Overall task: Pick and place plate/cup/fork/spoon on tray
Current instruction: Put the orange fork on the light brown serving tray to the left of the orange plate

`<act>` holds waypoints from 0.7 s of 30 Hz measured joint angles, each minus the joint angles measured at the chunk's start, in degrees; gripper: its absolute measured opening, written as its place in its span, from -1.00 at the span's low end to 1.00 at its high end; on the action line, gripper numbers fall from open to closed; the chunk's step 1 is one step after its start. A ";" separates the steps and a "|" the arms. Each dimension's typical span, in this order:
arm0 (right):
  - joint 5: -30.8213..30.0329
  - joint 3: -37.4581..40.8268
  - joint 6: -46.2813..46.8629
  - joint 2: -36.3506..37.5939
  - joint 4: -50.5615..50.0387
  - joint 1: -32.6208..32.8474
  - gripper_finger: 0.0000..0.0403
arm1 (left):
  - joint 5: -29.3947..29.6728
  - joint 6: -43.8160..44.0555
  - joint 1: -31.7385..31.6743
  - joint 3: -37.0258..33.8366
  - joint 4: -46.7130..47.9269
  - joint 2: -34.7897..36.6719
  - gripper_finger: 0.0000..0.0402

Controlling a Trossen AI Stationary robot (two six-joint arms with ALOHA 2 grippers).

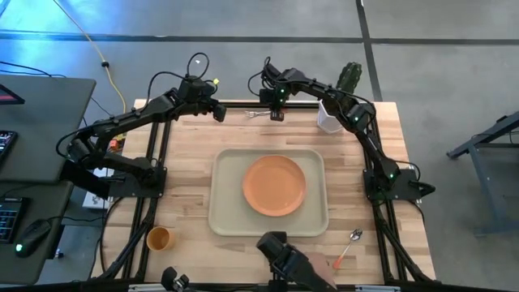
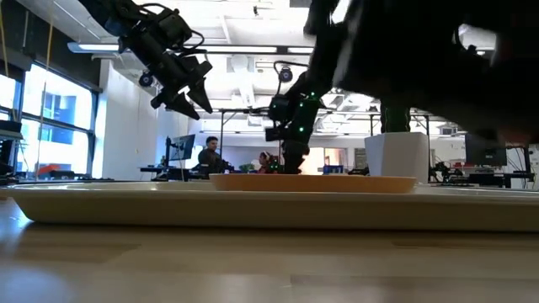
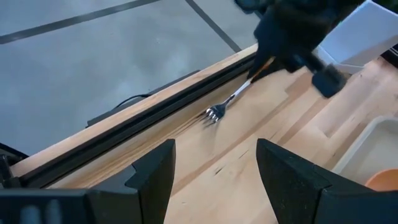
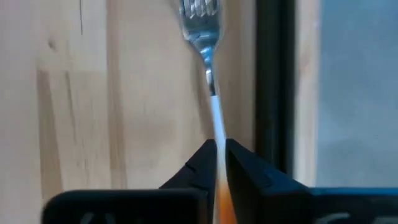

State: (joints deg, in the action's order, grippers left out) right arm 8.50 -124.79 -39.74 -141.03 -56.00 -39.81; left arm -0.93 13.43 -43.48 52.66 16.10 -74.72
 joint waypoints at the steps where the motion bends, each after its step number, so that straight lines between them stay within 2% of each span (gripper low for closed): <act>1: -0.81 0.00 -0.07 -0.71 0.01 0.15 -0.81 | 0.01 -0.02 0.00 0.00 -0.37 0.00 0.05; 3: -3.19 0.00 0.46 -2.05 0.70 0.31 -0.72 | 0.04 -0.02 0.00 0.03 -1.22 0.00 0.05; 11: -3.65 -0.09 2.18 -2.78 1.14 0.44 -0.55 | 0.09 -0.04 0.00 0.07 -1.13 0.00 0.05; 14: -3.29 -0.11 4.07 -2.80 0.16 0.39 -0.63 | 0.09 -0.04 0.00 0.07 -1.13 0.00 0.05; 18: -3.51 -0.22 4.57 -2.82 -1.25 0.46 -0.93 | 0.11 -0.04 0.00 0.07 -1.16 0.00 0.05; 21: -3.48 -0.24 6.53 -2.81 -1.73 0.75 -0.93 | 0.11 -0.04 0.00 0.07 -1.16 0.00 0.05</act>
State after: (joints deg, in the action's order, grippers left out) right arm 5.01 -125.03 -33.20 -143.84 -57.73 -39.06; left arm -0.82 13.39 -43.48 52.73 14.94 -74.72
